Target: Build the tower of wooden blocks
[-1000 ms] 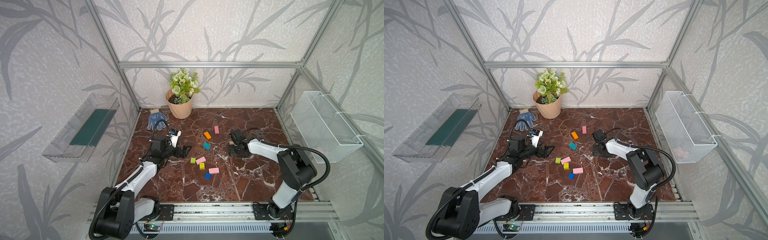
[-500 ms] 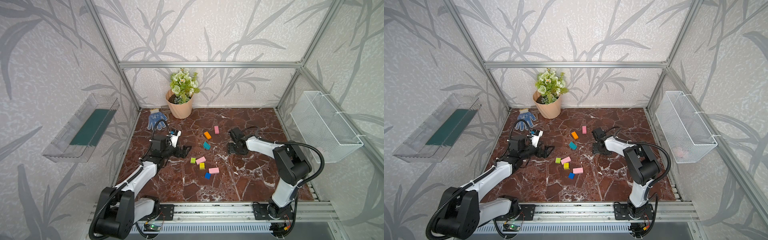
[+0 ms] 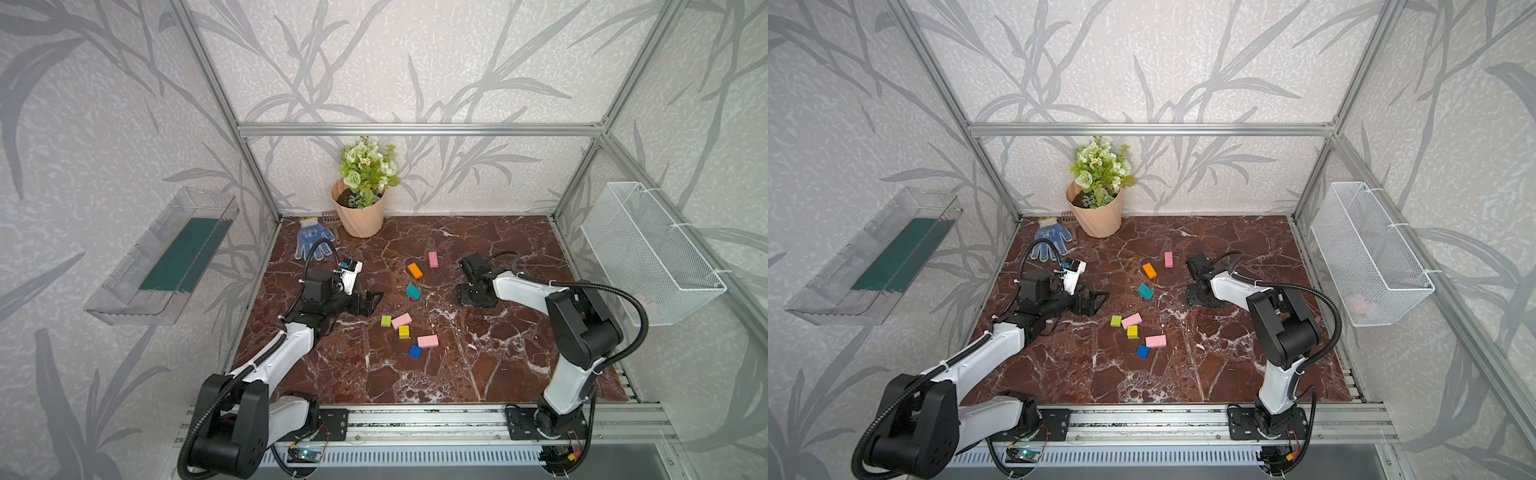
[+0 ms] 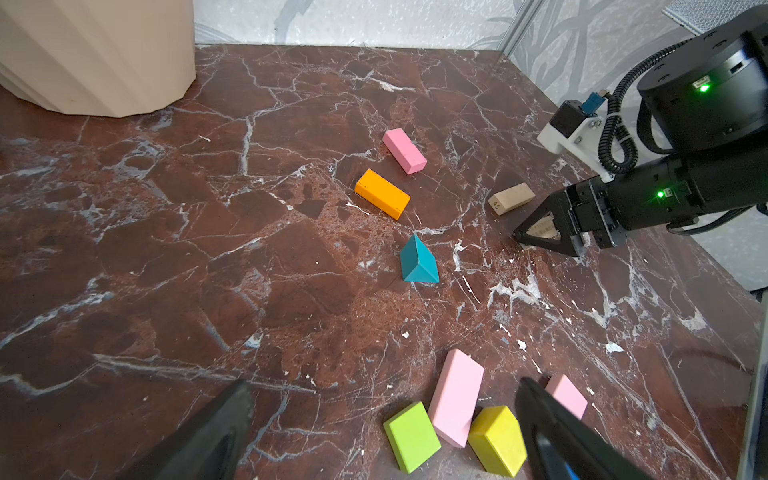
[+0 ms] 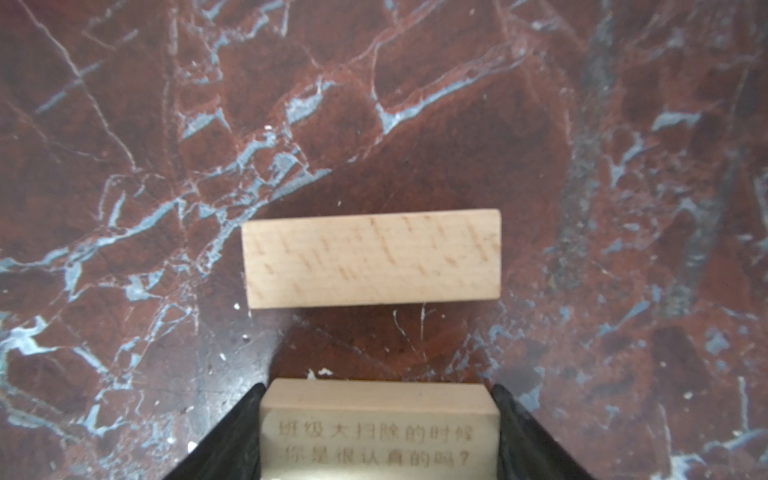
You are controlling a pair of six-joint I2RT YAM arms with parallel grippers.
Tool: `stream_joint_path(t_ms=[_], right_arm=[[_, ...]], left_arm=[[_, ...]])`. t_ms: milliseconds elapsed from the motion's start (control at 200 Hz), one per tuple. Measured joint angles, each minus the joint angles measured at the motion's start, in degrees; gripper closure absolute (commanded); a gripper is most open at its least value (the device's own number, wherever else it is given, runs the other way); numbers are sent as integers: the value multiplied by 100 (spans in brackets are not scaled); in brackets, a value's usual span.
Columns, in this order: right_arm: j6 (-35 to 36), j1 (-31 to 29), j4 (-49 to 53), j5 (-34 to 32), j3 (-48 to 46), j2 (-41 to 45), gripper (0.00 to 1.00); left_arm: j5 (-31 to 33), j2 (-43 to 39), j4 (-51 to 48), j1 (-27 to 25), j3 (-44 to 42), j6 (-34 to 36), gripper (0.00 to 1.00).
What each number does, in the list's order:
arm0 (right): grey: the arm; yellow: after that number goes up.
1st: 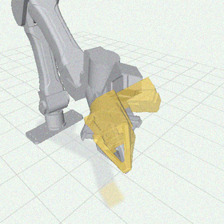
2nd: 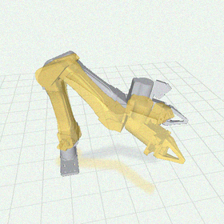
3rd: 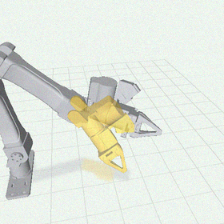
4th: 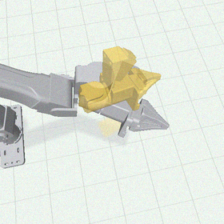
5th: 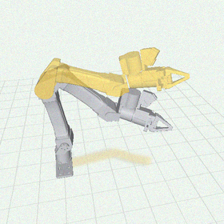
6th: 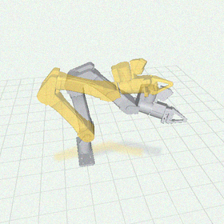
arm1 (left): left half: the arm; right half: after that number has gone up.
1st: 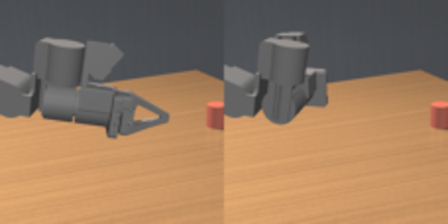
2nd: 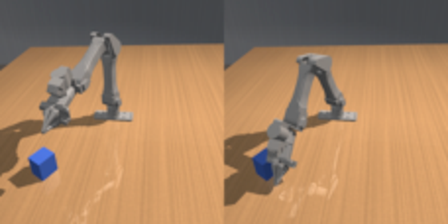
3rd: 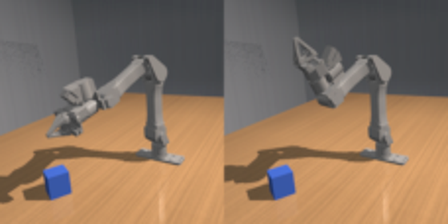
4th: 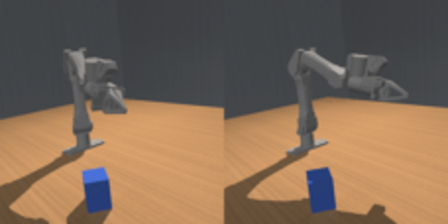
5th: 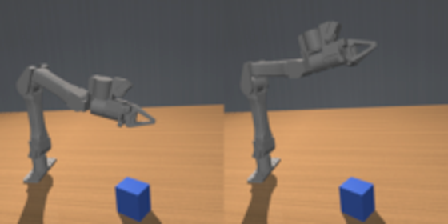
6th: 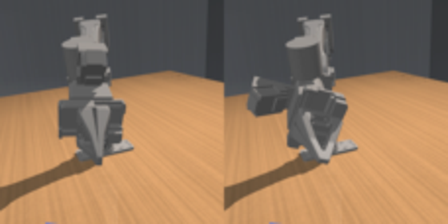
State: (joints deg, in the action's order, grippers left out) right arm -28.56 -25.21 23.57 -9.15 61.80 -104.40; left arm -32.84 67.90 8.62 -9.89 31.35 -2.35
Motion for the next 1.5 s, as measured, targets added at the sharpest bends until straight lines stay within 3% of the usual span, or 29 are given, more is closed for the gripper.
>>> stream_joint_path(t_ms=[1500], right_arm=[[-11, 90, 85, -146, 302, -219, 41]], left_arm=[[20, 0, -2, -13, 0, 26, 1]])
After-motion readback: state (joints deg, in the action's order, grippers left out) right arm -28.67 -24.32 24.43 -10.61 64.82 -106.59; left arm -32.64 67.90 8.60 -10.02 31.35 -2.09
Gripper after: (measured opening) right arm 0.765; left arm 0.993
